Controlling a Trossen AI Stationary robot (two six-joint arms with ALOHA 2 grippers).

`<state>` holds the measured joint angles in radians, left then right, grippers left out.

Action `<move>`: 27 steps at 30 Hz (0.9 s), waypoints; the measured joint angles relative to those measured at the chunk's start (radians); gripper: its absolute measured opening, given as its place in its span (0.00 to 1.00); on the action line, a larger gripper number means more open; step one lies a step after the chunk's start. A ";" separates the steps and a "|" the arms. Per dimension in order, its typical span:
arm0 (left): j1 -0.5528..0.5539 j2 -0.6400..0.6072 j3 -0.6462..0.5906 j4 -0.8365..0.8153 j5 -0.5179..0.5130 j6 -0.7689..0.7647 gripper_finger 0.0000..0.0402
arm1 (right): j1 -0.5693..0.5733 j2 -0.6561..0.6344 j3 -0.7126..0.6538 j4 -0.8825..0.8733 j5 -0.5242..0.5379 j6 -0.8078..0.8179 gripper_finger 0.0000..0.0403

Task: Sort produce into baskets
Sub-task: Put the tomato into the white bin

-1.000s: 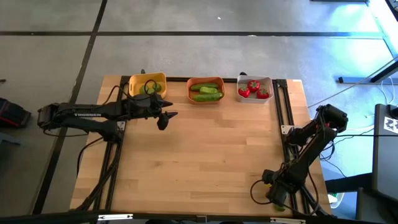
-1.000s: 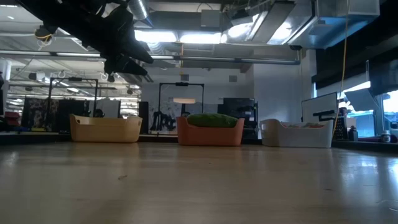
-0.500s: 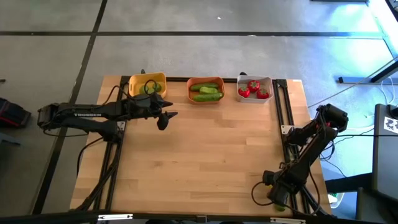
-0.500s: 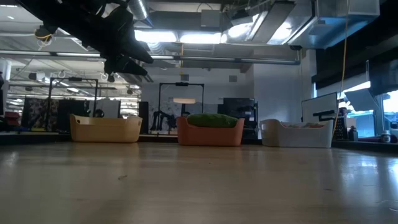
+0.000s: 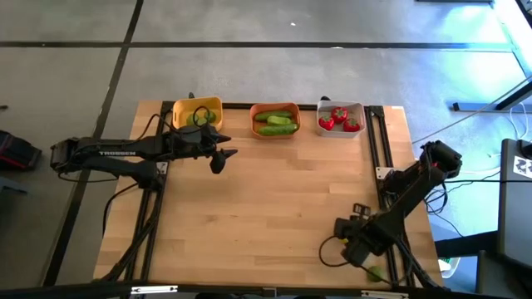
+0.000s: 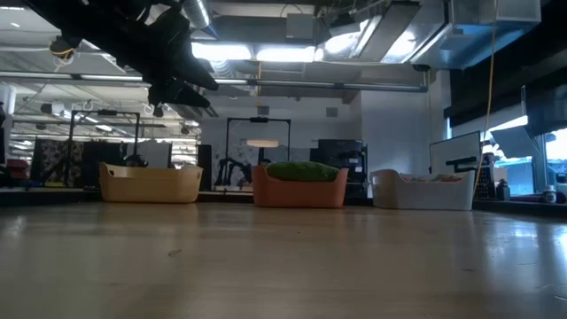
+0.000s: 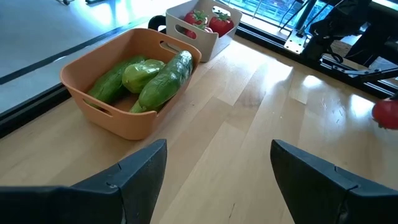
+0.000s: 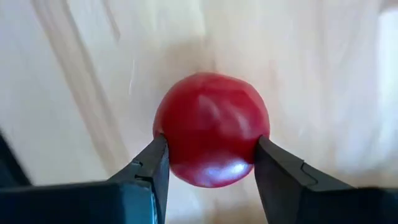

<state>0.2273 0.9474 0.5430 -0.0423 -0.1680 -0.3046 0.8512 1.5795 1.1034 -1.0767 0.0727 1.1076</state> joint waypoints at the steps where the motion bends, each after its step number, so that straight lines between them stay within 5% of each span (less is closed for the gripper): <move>1: 0.000 0.000 0.000 0.001 0.000 0.000 0.70 | -0.016 0.000 0.009 -0.003 0.021 -0.027 0.42; 18: -0.074 0.000 0.000 0.008 0.005 0.020 0.70 | -0.326 -0.014 0.040 0.029 0.404 -0.488 0.42; 27: -0.127 0.061 0.000 0.097 0.005 0.028 0.70 | -0.486 -0.087 0.022 0.267 0.414 -0.788 0.42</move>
<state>0.1007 1.0081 0.5430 0.0547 -0.1631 -0.2768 0.3656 1.4924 1.1253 -0.8094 0.4869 0.3197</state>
